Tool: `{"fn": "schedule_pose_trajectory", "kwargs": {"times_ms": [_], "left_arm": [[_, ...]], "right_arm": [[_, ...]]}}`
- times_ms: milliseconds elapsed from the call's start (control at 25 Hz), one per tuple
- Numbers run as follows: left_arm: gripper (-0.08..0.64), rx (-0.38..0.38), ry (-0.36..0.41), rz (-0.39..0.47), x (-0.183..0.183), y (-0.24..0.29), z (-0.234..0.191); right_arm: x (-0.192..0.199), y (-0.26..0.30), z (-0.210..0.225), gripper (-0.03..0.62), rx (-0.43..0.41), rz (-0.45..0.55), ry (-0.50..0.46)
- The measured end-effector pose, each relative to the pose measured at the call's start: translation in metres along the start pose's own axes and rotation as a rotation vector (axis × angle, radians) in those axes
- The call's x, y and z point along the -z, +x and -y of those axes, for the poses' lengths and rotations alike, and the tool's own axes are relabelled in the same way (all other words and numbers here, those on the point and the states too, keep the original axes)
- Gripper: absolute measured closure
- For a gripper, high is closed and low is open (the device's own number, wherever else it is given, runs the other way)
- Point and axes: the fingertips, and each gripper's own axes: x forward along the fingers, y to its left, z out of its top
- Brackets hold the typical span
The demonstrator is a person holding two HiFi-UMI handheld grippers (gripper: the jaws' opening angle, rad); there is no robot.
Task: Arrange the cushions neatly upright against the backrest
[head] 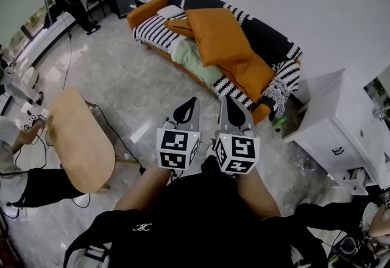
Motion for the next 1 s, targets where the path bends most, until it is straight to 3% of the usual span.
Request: {"fn": "schedule_pose_trajectory", "kwargs": {"times_ms": [400, 1000], "left_arm": [[0.554, -0.024, 0.011, 0.015, -0.056, 0.131, -0.028], [0.554, -0.085, 0.0, -0.008, -0.078, 0.293, -0.059]], "right_arm": [[-0.033, 0.126, 0.081, 0.584, -0.008, -0.015, 0.012], [-0.029, 0.267, 0.177, 0.584, -0.044, -0.056, 0.035]]}}
